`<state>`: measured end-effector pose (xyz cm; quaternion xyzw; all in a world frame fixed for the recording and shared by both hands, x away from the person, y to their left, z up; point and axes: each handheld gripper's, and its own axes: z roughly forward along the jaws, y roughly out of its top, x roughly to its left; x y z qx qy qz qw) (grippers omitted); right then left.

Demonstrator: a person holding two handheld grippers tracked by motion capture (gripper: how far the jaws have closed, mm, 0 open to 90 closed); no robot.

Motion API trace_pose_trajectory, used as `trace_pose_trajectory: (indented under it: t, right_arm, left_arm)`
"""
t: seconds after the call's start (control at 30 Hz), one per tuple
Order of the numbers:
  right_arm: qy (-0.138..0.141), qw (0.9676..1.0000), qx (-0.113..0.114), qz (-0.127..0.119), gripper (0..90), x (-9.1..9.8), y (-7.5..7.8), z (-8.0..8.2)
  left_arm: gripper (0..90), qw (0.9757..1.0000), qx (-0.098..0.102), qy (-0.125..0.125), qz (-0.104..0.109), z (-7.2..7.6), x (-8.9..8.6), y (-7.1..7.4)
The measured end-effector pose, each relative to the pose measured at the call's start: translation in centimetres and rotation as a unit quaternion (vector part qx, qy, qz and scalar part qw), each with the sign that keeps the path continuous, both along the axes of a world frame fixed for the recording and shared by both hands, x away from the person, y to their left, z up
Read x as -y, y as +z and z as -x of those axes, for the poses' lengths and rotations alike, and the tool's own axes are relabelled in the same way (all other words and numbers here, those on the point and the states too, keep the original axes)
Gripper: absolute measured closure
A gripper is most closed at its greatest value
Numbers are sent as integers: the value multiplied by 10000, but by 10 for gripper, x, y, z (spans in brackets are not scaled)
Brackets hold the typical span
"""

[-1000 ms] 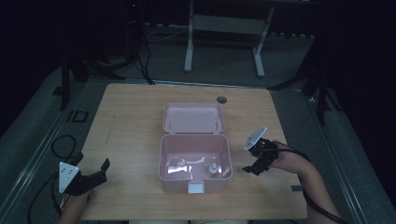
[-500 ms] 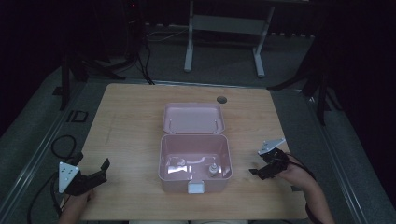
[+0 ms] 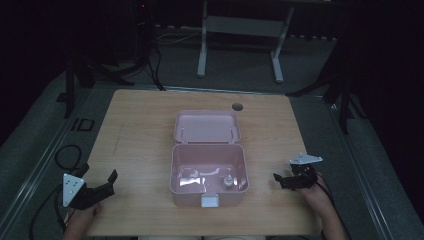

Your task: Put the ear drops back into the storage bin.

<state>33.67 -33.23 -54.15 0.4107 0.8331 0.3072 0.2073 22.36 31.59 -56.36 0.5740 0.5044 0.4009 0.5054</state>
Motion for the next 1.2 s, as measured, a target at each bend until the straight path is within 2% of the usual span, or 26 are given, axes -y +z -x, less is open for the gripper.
trace_pose_trajectory:
  t: [0.2, 0.27, 0.33, 0.47, 0.5, 0.53, 0.57, 0.63, 0.77, 0.8, 0.83, 0.87, 0.93, 1.07, 1.2]
  right_arm:
    - [-491, 9977, 462, -82, 138, -2, -8, 8]
    - [-643, 9958, 641, -104, 138, -2, -8, 10]
    - [-811, 9934, 783, -227, 137, 1, -8, 11]
    - [-1167, 9855, 1118, -525, 137, 9, -8, 16]
    - [-1285, 9822, 1256, -543, 138, 10, -8, 17]
    - [-1379, 9796, 1332, -606, 137, 12, -8, 19]
    - [-1420, 9782, 1358, -668, 137, 13, -8, 19]
    - [-1582, 9739, 1474, -688, 137, 14, -9, 21]
    - [-1662, 9704, 1585, -750, 137, 14, -10, 22]
    - [-1662, 9704, 1585, -750, 137, 14, -10, 22]
    - [-1701, 9682, 1663, -777, 137, 14, -10, 23]
    - [-1783, 9640, 1795, -821, 137, 14, -11, 24]
    - [-1925, 9587, 1934, -800, 134, 13, -10, 25]
    - [-2035, 9488, 2231, -927, 133, 14, -7, 29]
    - [-2093, 9472, 2237, -950, 132, 15, -7, 29]
  left_arm:
    - [4, 10000, 2, -2, -3, 0, 0, 0]
    - [4, 10000, 7, -1, -4, 0, 0, 0]
    - [4, 10000, 11, 0, -4, 0, 0, 0]
    - [4, 10000, 0, 2, -1, 0, 0, 0]
    - [4, 10000, 1, 3, -3, 0, 0, 0]
    - [4, 10000, 1, 2, -3, 0, 0, 0]
    - [4, 10000, 2, 3, -3, 0, 0, 0]
    - [4, 10000, 0, -1, -1, 0, 0, 0]
    - [4, 10000, -5, -7, 5, 0, 0, 0]
    - [4, 10000, -5, -7, 5, 0, 0, 0]
    - [4, 10000, 1, -12, 6, 0, 0, 0]
    - [4, 10000, 1, -12, 8, 0, 0, 0]
    - [4, 10000, 1, -16, 6, 0, 0, 0]
    - [4, 10000, -2, -22, 10, 0, 0, 0]
    - [4, 10000, -5, -25, 9, 0, -1, 0]
